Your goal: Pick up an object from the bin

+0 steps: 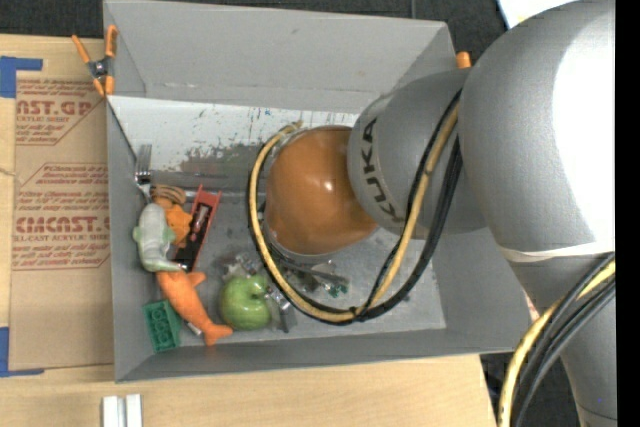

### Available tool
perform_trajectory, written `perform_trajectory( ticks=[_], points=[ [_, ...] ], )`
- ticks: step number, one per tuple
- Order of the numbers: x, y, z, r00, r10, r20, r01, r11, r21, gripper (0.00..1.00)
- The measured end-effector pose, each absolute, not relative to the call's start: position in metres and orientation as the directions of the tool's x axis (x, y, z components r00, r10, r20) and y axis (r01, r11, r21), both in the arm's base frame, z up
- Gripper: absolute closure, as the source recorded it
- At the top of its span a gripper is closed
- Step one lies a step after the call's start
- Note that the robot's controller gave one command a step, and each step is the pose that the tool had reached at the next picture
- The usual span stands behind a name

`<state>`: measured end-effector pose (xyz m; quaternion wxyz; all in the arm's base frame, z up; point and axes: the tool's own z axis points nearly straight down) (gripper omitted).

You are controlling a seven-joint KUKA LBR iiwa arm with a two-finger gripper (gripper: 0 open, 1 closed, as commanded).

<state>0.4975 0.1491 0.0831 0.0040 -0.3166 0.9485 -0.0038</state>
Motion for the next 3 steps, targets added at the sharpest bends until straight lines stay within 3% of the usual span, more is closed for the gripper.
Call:
perform_trajectory(
  ticks=[1, 2, 3],
  points=[
    [0.515, 0.147, 0.140, -0.808, -0.589, -0.001, -0.589, 0.808, -0.008, 1.00],
    [0.524, 0.140, 0.210, -0.799, -0.602, 0.001, -0.602, 0.798, -0.006, 1.00],
    [0.524, 0.140, 0.210, -0.799, -0.602, 0.001, -0.602, 0.799, -0.006, 1.00]
  ],
)
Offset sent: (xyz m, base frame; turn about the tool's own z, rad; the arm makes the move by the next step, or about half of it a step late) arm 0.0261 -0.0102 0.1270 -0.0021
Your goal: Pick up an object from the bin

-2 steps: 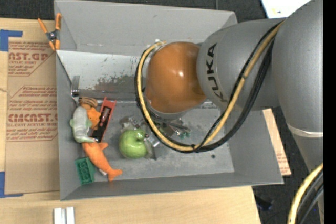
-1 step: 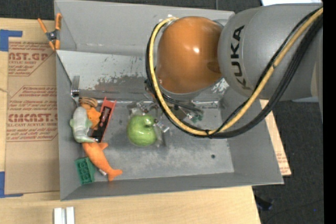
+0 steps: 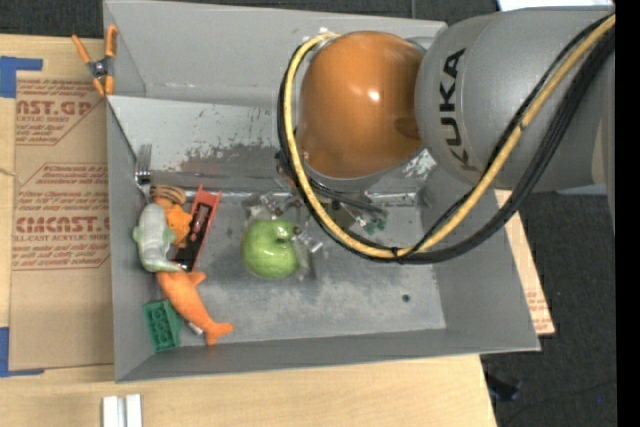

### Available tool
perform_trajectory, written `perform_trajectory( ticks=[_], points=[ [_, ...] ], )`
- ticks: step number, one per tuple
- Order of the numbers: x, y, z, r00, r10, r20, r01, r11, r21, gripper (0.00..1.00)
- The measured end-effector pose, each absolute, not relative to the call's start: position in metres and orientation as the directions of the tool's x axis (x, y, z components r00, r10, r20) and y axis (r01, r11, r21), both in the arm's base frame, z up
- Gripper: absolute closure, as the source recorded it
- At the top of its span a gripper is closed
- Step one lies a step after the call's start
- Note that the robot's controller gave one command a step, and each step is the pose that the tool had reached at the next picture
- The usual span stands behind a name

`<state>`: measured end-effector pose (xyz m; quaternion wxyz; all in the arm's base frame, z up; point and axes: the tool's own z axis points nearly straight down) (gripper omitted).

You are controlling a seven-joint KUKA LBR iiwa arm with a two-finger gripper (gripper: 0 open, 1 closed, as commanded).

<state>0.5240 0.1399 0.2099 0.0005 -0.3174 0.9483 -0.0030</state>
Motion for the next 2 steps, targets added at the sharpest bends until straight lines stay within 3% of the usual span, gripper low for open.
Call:
perform_trajectory(
  ticks=[1, 2],
  points=[
    [0.556, 0.143, 0.177, -0.749, -0.663, -0.004, -0.663, 0.749, -0.009, 1.00],
    [0.579, 0.174, 0.144, -0.658, -0.753, -0.004, -0.753, 0.658, -0.008, 1.00]
  ],
)
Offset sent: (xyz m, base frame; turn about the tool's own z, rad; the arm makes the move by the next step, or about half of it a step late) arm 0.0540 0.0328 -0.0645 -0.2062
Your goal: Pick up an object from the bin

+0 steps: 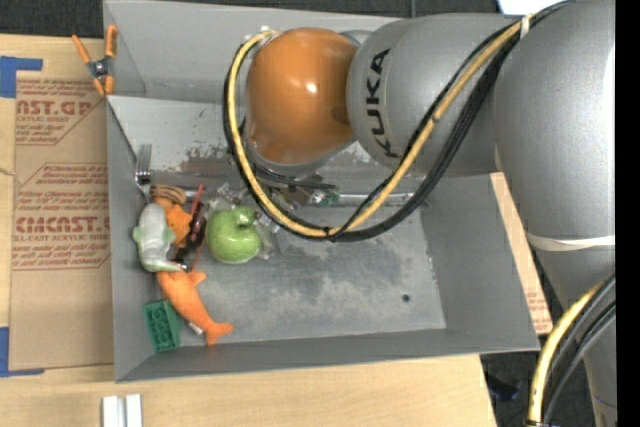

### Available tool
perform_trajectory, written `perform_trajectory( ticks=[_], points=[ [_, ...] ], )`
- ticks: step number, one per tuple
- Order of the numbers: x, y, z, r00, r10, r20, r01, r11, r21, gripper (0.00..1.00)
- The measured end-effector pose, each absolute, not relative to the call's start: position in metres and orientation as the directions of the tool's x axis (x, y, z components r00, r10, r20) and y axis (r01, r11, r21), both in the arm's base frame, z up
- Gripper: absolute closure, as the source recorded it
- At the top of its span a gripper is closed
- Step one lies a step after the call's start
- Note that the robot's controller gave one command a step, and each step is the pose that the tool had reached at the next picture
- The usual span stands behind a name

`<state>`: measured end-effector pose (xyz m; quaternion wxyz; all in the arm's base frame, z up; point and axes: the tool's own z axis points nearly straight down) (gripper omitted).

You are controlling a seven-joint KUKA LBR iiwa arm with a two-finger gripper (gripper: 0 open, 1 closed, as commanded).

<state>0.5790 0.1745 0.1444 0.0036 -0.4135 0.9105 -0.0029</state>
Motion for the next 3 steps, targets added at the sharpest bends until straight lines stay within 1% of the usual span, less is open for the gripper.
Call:
perform_trajectory(
  ticks=[1, 2, 3],
  points=[
    [0.543, 0.098, 0.147, -0.723, -0.691, -0.003, -0.691, 0.723, -0.008, 1.00],
    [0.560, 0.173, 0.128, -0.443, -0.896, -0.010, -0.896, 0.443, -0.006, 1.00],
    [0.560, 0.173, 0.128, -0.444, -0.896, -0.010, -0.896, 0.444, -0.005, 1.00]
  ],
)
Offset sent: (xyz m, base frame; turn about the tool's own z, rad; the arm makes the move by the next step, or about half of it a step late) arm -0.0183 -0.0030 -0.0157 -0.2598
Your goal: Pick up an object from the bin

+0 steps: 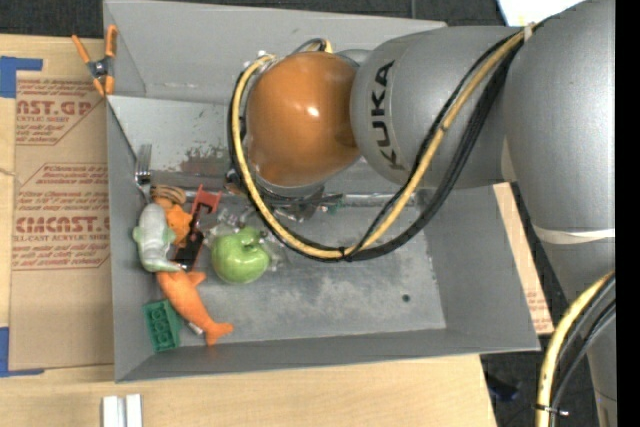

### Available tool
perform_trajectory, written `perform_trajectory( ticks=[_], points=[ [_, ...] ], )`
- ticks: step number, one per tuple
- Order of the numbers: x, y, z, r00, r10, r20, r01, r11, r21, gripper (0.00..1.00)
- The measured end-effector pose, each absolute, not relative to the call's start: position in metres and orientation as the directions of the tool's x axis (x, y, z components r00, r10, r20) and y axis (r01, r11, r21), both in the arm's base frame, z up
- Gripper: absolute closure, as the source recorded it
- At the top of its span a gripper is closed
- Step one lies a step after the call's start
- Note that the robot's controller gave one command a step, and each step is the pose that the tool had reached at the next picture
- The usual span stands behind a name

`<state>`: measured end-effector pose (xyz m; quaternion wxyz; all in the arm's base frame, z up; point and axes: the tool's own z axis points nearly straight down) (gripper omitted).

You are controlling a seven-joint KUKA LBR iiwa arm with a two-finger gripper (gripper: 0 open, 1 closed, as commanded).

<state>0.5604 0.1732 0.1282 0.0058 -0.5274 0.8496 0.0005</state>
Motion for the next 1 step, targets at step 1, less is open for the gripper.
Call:
perform_trajectory(
  ticks=[1],
  points=[
    [0.5604, 0.1730, 0.1282, -0.444, -0.896, -0.010, -0.896, 0.444, -0.005, 1.00]
  ],
)
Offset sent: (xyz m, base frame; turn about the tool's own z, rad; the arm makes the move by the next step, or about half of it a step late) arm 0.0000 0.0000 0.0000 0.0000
